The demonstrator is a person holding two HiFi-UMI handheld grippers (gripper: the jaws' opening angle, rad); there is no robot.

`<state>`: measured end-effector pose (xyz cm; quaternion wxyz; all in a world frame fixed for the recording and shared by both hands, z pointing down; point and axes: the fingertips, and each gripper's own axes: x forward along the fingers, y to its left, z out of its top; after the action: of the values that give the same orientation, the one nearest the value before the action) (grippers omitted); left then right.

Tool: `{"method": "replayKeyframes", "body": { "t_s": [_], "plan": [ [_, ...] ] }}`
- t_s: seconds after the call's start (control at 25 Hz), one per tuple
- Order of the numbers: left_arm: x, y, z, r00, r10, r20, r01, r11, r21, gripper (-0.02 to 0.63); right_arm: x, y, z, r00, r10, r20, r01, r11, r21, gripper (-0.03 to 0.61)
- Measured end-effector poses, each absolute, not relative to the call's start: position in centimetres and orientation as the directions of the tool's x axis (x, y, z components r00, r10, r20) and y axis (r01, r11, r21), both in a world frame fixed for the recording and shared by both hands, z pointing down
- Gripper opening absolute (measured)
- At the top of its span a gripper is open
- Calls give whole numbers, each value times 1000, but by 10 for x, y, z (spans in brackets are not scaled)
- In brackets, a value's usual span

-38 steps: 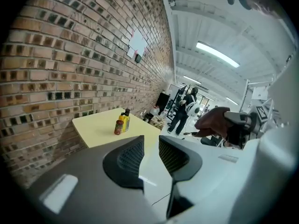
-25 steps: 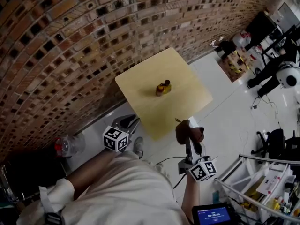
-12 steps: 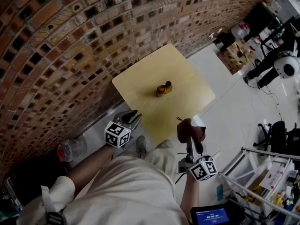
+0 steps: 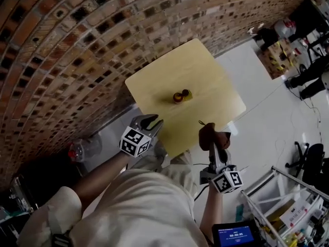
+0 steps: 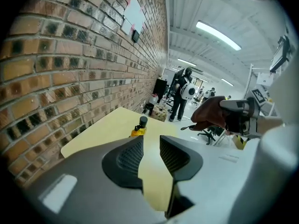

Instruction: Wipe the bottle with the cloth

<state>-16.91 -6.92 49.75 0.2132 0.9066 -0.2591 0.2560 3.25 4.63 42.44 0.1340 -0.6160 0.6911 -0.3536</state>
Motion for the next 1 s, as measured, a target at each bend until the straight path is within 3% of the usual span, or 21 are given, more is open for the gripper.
{"method": "replayKeyframes", "body": {
  "t_s": [0.48,1.0],
  "plan": [
    [-78,-131,525,646,-351,678,-519,-853,53,183,103,-61,434,-396,-891,223,-734,161,-659,67],
    [-44,-168,562,533,-328,780,-460,-886,-59,202,92,-110,480,-561,-786,260,-693,275,-666,69]
  ]
}}
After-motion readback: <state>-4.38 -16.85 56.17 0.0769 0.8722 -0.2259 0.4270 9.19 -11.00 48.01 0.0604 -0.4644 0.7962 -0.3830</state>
